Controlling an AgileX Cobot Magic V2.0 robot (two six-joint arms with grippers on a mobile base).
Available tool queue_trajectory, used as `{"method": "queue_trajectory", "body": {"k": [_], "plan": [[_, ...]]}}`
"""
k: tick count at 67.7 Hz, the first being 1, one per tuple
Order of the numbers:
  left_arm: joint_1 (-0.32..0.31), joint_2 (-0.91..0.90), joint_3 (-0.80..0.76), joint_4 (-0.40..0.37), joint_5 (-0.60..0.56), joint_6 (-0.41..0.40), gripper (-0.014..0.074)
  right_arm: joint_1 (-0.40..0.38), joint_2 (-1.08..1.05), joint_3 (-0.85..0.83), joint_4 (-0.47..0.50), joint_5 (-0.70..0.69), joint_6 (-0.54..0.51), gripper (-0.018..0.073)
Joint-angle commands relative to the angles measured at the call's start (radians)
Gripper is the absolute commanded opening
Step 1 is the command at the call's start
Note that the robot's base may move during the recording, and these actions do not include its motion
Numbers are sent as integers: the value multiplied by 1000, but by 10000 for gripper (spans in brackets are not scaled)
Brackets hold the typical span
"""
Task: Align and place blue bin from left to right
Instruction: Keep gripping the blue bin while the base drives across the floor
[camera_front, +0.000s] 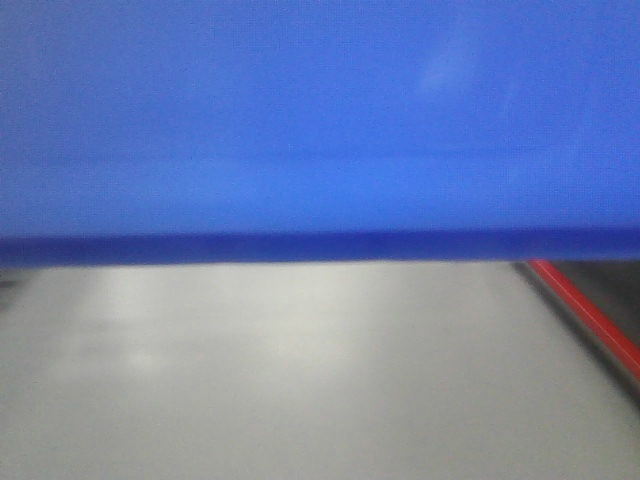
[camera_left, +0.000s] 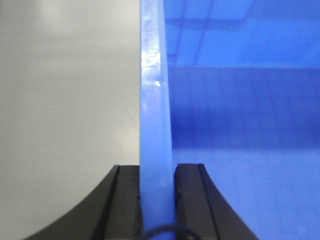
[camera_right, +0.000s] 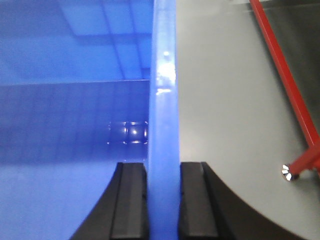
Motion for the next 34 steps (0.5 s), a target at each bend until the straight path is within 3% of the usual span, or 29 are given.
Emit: {"method": "queue_trajectory", "body": {"k": [1, 34], "plan": [[-19, -3, -11, -22, -122, 1, -111, 11, 0, -6, -3, -117, -5, -79], [-19, -3, -11, -22, -152, 1, -111, 11, 0, -6, -3, -117, -5, -79]]}}
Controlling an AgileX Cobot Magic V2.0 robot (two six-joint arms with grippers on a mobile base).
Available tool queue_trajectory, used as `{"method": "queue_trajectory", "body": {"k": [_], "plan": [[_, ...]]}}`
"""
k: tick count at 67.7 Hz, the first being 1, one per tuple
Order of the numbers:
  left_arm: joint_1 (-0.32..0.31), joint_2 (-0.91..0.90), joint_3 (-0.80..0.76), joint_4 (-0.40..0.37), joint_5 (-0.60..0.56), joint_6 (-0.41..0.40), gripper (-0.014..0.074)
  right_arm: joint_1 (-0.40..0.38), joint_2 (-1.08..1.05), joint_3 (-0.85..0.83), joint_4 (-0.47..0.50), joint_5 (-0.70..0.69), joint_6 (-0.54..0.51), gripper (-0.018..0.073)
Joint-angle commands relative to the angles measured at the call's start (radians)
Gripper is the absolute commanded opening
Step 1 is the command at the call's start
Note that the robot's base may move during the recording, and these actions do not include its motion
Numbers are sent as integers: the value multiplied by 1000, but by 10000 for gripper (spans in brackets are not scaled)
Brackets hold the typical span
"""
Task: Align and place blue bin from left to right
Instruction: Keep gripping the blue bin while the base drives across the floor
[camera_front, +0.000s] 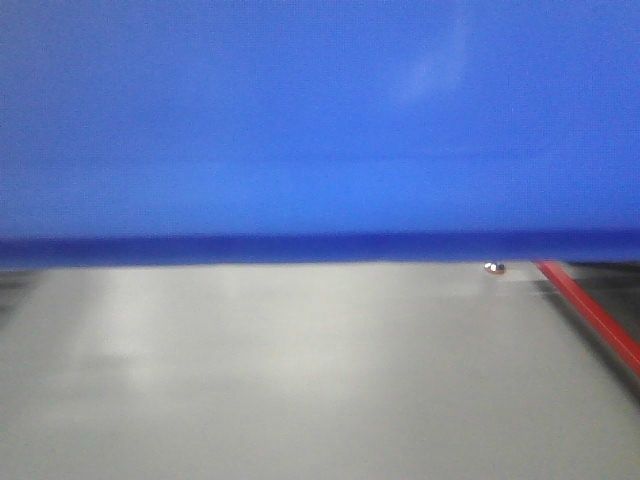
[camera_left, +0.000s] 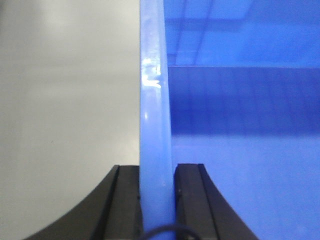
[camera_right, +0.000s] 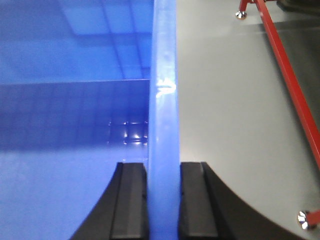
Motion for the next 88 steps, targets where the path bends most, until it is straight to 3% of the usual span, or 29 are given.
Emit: {"method": "queue_trajectory", "body": {"k": [1, 88], "plan": [[-19, -3, -11, -22, -154, 1, -111, 11, 0, -6, -3, -117, -5, -79], [-19, -3, -11, -7, -164, 1, -111, 11, 0, -6, -3, -123, -5, -79]]}}
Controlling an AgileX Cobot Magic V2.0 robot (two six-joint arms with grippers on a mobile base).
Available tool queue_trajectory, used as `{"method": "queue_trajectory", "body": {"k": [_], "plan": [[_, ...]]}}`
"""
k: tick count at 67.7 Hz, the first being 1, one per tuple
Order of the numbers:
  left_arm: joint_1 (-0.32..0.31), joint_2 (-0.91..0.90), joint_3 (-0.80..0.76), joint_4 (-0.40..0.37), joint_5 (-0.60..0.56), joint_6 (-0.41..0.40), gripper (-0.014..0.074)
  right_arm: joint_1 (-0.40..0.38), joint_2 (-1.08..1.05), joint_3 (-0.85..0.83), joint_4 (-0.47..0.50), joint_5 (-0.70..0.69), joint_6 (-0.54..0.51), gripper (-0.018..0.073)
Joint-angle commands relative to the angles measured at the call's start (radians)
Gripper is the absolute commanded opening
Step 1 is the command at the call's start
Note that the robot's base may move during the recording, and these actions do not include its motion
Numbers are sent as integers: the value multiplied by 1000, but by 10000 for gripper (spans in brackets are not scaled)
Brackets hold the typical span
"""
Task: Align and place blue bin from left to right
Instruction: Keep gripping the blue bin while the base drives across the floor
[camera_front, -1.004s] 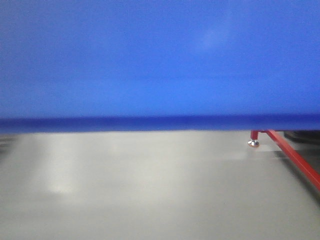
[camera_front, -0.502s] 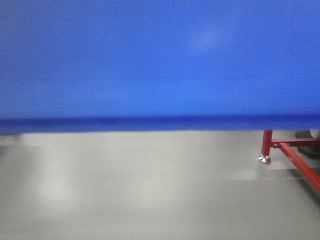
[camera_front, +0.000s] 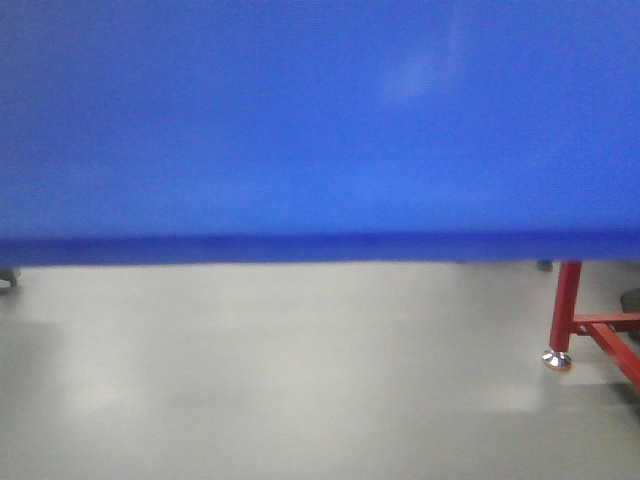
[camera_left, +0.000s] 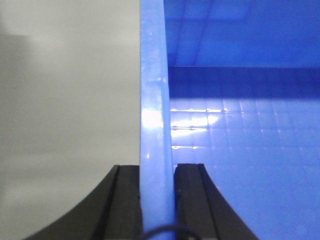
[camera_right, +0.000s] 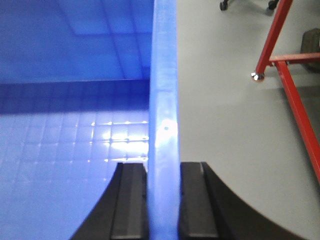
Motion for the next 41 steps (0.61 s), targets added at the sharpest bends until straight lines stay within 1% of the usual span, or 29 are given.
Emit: {"method": "queue_trajectory", "body": {"k": [1, 41], "plan": [[-19, -3, -11, -7, -164, 1, -111, 11, 0, -6, -3, -123, -5, -79], [-19, -3, -11, -5, -165, 1, -111, 11, 0, -6, -3, -152, -5, -79]]}}
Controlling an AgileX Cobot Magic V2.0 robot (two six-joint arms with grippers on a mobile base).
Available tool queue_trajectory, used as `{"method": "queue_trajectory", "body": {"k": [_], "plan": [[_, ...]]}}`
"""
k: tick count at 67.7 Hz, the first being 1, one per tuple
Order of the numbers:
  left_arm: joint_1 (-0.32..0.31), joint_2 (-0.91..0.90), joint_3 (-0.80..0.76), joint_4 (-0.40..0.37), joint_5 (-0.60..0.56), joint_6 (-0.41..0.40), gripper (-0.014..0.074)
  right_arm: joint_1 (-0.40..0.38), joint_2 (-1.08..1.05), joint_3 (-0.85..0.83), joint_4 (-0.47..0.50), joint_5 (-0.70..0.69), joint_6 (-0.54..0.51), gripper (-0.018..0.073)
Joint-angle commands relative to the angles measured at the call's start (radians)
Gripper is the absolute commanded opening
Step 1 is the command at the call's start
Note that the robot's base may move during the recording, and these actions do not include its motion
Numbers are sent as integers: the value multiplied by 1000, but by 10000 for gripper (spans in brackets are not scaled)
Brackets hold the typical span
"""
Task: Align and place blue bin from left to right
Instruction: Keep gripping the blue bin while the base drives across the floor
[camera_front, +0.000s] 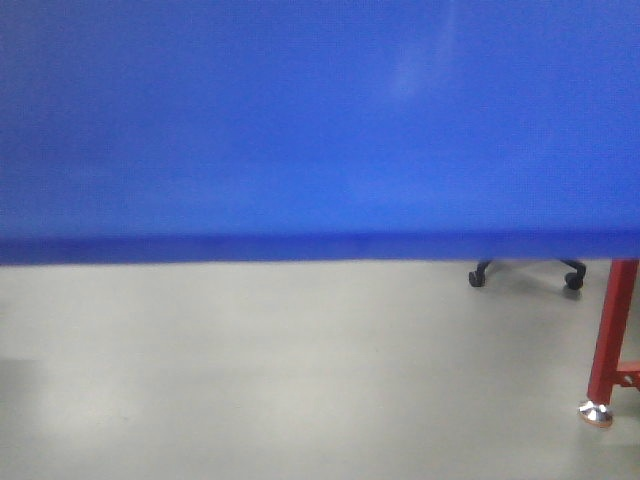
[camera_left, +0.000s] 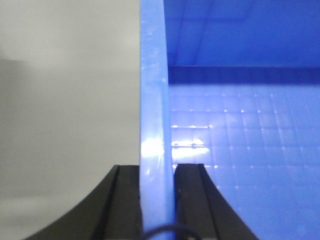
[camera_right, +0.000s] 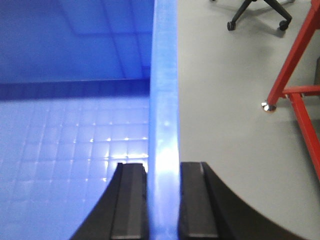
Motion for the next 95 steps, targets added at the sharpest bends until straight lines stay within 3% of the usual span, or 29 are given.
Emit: {"method": "queue_trajectory", "body": {"k": [1, 24, 95], "plan": [[-19, -3, -11, -8, -165, 1, -111, 11, -1, -6, -3, -142, -5, -79], [-19, -3, -11, 39, -165, 1, -111, 11, -1, -6, -3, -142, -5, -79], [-19, -3, -11, 43, -165, 1, -111, 11, -1, -6, -3, -142, -5, -79]]}}
